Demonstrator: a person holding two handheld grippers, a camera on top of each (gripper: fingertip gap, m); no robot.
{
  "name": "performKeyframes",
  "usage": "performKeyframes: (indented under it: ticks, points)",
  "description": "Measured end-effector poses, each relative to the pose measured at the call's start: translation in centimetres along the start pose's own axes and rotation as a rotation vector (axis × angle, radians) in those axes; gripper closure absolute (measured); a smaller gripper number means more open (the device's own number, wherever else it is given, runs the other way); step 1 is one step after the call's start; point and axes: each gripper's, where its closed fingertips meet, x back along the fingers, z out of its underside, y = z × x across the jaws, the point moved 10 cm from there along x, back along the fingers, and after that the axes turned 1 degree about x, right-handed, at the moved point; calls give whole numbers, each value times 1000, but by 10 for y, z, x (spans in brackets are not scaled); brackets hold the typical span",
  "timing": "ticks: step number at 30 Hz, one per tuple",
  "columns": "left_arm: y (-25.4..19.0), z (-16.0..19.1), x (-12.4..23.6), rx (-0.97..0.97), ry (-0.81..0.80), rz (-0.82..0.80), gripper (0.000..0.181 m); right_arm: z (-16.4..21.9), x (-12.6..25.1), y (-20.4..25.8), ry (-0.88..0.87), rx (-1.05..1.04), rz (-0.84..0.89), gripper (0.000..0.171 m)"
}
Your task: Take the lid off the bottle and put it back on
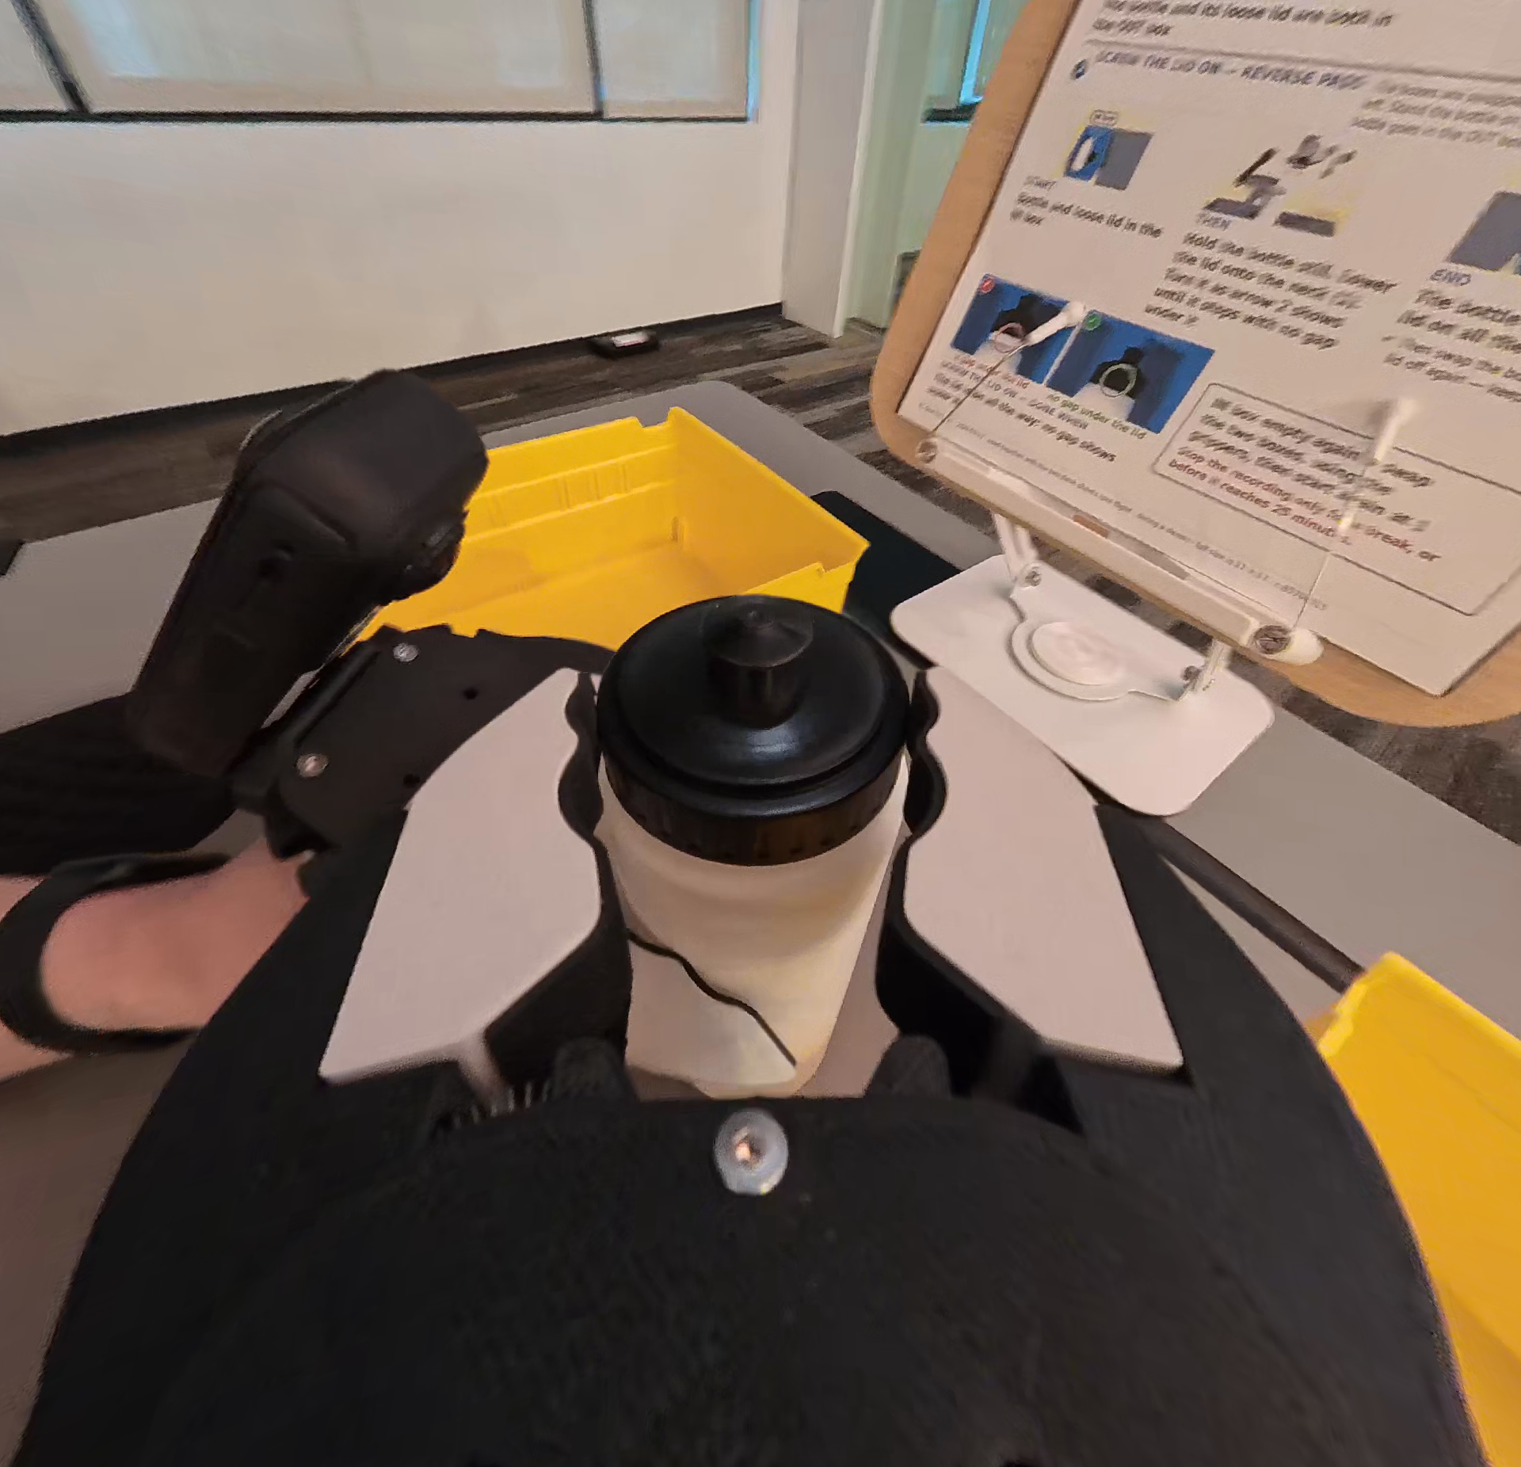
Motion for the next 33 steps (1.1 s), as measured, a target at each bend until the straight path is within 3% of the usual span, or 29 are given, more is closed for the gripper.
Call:
performKeyframes:
  ticks: [4, 10, 13, 22, 29, 33]
  points:
    - [1, -1, -1, 27, -3, 104, 89, -4, 8, -22, -34, -90, -252, 89]
    - [-6, -1, -4, -44, 22, 151, 89, 4, 8, -32, 20, -15, -403, 91]
    - [-6, -2, -3, -54, 19, 132, 89, 4, 5, -26, -12, 57, -354, 96]
    - [1, -3, 1, -24, 53, -20, 89, 6, -4, -1, -46, -53, -18, 96]
    - [5, -3, 0, -28, 63, 88, 89, 0, 8, -27, -39, -37, -353, 90]
    - [2, -4, 0, -59, 78, 102, 89, 4, 6, -31, -26, 15, -381, 93]
